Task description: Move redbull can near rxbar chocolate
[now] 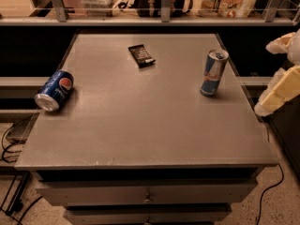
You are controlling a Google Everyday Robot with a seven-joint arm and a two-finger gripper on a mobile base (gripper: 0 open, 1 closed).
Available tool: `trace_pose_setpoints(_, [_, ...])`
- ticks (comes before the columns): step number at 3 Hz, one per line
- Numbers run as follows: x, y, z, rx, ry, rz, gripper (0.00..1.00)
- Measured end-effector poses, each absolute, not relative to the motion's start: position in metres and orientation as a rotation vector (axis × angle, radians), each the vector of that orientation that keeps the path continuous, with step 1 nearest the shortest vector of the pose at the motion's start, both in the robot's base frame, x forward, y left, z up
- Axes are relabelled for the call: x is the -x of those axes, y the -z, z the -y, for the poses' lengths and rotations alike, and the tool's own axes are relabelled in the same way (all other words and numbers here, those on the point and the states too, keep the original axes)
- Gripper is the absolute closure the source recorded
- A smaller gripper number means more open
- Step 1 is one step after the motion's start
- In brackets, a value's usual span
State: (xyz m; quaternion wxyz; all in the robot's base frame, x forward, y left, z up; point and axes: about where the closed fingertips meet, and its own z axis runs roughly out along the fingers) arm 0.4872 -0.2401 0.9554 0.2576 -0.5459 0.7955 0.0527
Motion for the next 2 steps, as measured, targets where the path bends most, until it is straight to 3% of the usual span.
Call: trace_pose_setpoints(2, [-0.535, -0.938, 0.212, 1.375, -0.38, -2.02, 0.0])
